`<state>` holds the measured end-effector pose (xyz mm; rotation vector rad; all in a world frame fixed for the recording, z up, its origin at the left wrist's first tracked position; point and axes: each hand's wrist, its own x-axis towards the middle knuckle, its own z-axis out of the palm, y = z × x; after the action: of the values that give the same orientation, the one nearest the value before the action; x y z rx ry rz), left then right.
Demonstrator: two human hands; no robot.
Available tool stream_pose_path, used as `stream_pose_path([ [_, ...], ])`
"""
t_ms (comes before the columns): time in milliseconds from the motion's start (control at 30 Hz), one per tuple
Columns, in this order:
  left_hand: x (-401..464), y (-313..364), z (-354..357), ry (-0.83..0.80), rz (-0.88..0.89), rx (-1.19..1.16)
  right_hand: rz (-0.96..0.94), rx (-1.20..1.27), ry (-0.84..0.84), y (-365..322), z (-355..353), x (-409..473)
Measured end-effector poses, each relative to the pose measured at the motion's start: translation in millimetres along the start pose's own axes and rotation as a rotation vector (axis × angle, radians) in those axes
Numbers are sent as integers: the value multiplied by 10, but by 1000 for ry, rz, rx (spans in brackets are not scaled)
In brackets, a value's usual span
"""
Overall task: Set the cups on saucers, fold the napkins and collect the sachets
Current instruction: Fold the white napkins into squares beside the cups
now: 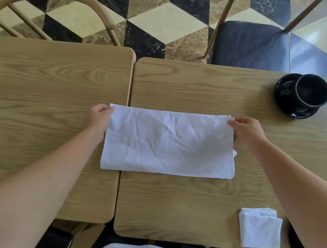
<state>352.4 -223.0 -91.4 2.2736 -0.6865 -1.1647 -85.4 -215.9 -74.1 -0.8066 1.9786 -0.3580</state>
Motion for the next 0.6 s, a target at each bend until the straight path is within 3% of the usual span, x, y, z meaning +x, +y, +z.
stream_pose_path([
  [233,6,32,88,57,12,15,-20,22,-2,-5,43,146],
  [367,-220,121,78,309,167,161,-47,-148,99,-42,93,150],
  [433,-487,153,148,378,283,151,-156,-276,190,-77,148,112],
  [533,-1155,77,515,139,225,31,-405,-478,213,-169,249,51],
  [600,-1639,-45,871,-116,-47,-84,-491,-639,156,-253,299,48],
])
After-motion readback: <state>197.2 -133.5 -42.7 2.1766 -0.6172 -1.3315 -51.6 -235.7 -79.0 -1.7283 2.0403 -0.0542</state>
